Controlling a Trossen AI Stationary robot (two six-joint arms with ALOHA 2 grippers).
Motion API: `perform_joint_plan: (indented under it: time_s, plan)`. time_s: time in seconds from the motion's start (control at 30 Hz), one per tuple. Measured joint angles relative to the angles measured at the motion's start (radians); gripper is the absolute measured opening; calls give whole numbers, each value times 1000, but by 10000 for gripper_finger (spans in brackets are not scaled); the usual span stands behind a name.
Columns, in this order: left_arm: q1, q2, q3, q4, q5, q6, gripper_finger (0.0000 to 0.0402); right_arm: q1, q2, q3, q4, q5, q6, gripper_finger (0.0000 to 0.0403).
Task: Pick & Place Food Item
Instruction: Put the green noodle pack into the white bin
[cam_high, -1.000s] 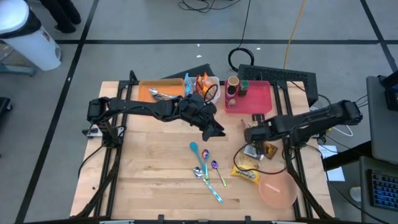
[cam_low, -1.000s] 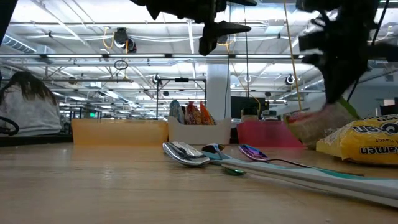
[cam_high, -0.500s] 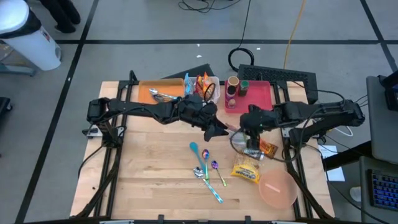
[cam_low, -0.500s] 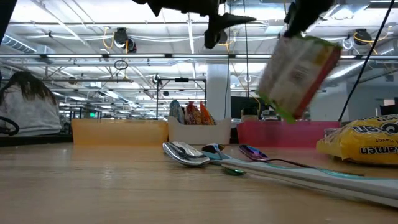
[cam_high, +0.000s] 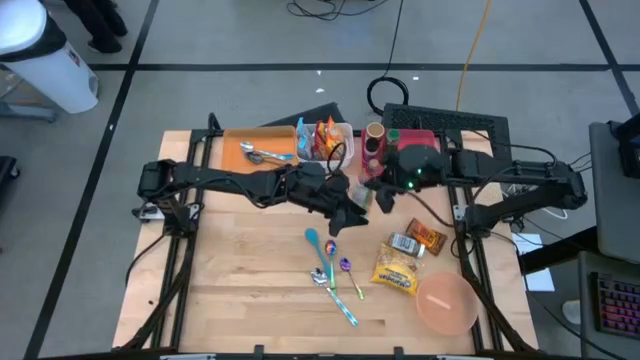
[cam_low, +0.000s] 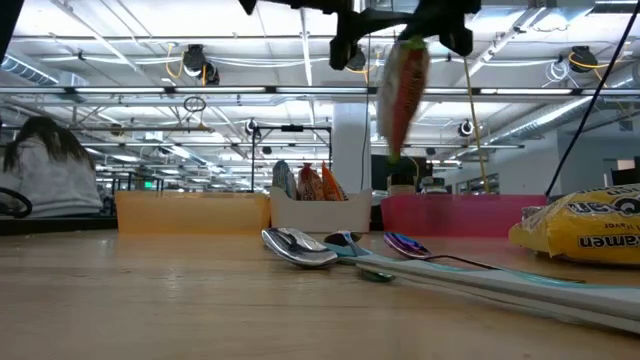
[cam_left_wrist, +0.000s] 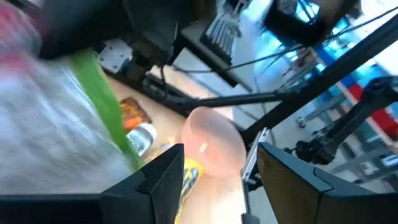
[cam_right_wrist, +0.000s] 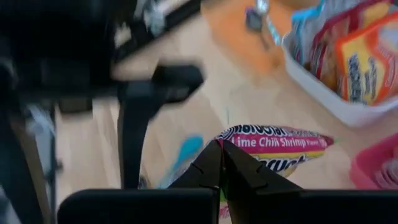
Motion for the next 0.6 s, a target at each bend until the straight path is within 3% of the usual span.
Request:
perform_joint_plan:
  time_s: [0.13,0.27,0.37,0.6]
  plan:
    - [-29,-55,2,-129,-141,50,209,-56,0,0,80,-1,54,0]
    - [-62,-124,68,-375,-411,142,199,-111,0,-3,144,0,119,0]
    - [-83,-147,168,-560,-582,210,185,-149,0,-38,278,-1,212,0]
    - [-103,-147,339,-806,-826,316,156,-231,12,-182,658,-53,497,0]
